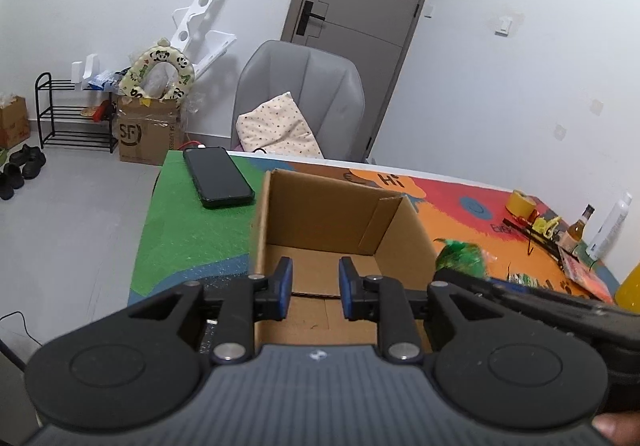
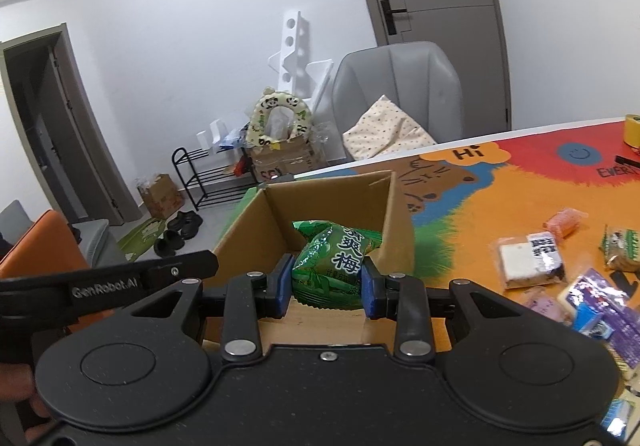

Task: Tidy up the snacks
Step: 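Carry both snacks over the cardboard box and open both grippers to drop them, then grasp the green candy with the left gripper while the right grasps the cream cake pack, then carry both snacks to the cardboard box and release them inside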

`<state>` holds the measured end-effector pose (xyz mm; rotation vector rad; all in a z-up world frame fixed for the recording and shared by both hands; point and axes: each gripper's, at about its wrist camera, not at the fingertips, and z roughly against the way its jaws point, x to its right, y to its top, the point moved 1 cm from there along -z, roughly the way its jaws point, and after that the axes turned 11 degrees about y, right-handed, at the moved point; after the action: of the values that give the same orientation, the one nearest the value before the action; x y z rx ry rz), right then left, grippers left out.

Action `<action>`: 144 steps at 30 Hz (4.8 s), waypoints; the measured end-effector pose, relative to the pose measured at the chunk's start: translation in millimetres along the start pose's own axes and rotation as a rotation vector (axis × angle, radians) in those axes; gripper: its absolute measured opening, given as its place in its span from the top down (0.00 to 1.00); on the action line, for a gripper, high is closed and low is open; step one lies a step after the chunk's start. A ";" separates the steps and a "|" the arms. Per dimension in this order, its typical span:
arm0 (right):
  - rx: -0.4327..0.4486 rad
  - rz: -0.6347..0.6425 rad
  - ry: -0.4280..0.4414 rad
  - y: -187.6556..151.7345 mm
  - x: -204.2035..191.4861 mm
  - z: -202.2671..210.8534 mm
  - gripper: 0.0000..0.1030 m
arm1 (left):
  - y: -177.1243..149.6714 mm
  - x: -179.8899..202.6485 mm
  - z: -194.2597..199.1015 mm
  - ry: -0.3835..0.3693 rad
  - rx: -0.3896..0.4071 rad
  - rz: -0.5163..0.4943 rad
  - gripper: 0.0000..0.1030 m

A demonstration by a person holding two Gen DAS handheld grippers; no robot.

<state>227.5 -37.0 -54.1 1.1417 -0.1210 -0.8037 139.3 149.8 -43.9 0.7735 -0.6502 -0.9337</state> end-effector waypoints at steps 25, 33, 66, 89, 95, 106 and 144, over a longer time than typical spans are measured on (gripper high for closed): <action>-0.026 0.009 0.078 1.5 -7.8 -7.8 0.62 | -2.2 -19.2 20.5 0.062 0.008 0.050 0.49; 0.052 0.010 0.044 8.9 4.7 21.7 0.34 | -1.5 -9.4 24.5 0.072 0.012 0.040 0.46; 0.113 -0.255 -0.352 -48.9 138.5 159.8 0.23 | -46.8 143.1 18.4 -0.202 -0.055 -0.172 0.15; 0.047 -0.398 -0.424 -89.0 208.1 152.6 0.40 | -93.0 200.2 -27.6 -0.243 -0.198 -0.251 0.35; 0.034 -0.400 -0.419 -88.5 220.5 142.1 0.40 | -103.6 212.7 -38.6 -0.281 -0.246 -0.288 0.37; 0.012 -0.362 -0.454 -85.5 230.3 123.7 0.37 | -111.6 225.4 -58.6 -0.294 -0.277 -0.306 0.45; 0.004 -0.210 -0.533 -70.3 202.5 133.7 0.68 | -90.1 203.5 -36.9 -0.234 -0.180 -0.260 0.66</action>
<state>274.5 -277.4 -115.8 0.9299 -0.4502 -1.2842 218.4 -52.2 -106.1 0.6005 -0.6673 -1.3167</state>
